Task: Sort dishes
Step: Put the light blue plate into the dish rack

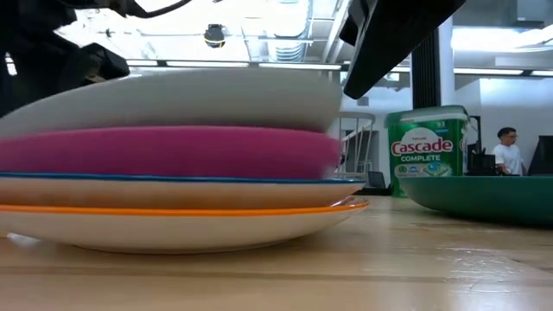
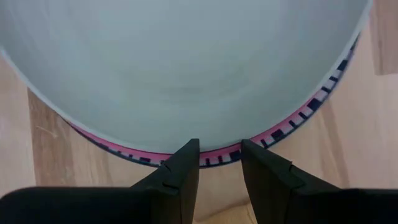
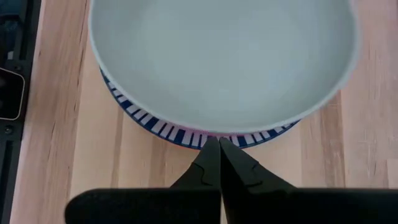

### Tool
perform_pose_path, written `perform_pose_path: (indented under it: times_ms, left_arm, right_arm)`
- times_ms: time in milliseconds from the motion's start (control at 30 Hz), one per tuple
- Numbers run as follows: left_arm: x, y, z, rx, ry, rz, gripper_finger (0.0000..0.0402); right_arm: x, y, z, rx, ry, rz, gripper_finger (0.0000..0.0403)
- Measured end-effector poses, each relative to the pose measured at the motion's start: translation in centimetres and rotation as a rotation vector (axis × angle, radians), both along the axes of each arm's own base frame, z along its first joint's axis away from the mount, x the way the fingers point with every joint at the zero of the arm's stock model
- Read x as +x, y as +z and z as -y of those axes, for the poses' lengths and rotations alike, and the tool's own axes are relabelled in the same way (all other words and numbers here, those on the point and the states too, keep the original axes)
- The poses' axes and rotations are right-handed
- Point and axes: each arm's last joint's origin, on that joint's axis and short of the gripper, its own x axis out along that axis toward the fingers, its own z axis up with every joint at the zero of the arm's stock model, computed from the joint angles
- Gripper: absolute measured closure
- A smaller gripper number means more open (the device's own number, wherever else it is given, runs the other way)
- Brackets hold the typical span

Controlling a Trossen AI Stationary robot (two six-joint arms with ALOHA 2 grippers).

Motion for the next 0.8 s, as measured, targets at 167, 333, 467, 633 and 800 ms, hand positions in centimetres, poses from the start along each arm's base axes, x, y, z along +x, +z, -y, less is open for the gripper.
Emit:
perform_pose_path:
  times_ms: [167, 333, 467, 633, 800]
  left_arm:
    - [0.41, -0.06, -0.51, 0.000, 0.023, -0.001, 0.0287]
    - [0.45, -0.06, -0.57, 0.003, 0.018, -0.001, 0.0287]
    - [0.45, -0.05, -0.57, 0.005, 0.014, 0.000, 0.0287]
    - [0.46, -0.05, -0.57, 0.007, 0.009, 0.000, 0.0287]
    - [0.46, -0.05, -0.57, 0.007, 0.008, 0.000, 0.0287]
  right_arm:
    - [-0.04, 0.00, -0.08, 0.000, 0.002, 0.001, 0.0403]
    - [-0.15, 0.06, -0.38, -0.031, -0.007, 0.025, 0.0403]
    - [-0.24, 0.10, -0.65, -0.036, -0.004, 0.036, 0.0403]
    - [-0.28, 0.15, -0.93, -0.031, 0.002, 0.046, 0.0403]
    - [-0.25, 0.13, -0.87, -0.032, -0.001, 0.046, 0.0403]
